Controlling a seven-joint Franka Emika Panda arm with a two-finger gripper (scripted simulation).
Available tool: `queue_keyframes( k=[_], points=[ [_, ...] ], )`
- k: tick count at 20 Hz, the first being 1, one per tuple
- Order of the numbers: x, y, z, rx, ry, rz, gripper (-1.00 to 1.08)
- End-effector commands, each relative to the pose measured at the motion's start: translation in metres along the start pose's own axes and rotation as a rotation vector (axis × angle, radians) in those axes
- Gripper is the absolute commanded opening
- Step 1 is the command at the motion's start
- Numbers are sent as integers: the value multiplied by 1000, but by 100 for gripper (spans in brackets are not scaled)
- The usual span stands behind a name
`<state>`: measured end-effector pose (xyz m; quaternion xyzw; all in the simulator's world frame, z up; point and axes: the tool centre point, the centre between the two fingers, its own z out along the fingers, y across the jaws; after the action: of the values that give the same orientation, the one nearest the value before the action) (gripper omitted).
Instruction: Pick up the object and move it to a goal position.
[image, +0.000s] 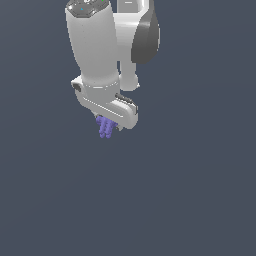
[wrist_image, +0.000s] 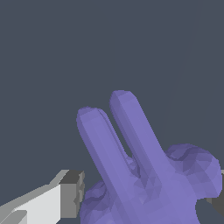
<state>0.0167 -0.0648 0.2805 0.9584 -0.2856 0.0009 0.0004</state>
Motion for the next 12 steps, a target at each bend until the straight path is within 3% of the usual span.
queue_keyframes(
  k=[1,12],
  points=[
    [8,-3,-20,-1,-1,-1,-100],
    [29,-12,-68,0,-2,-1,-100]
  ],
)
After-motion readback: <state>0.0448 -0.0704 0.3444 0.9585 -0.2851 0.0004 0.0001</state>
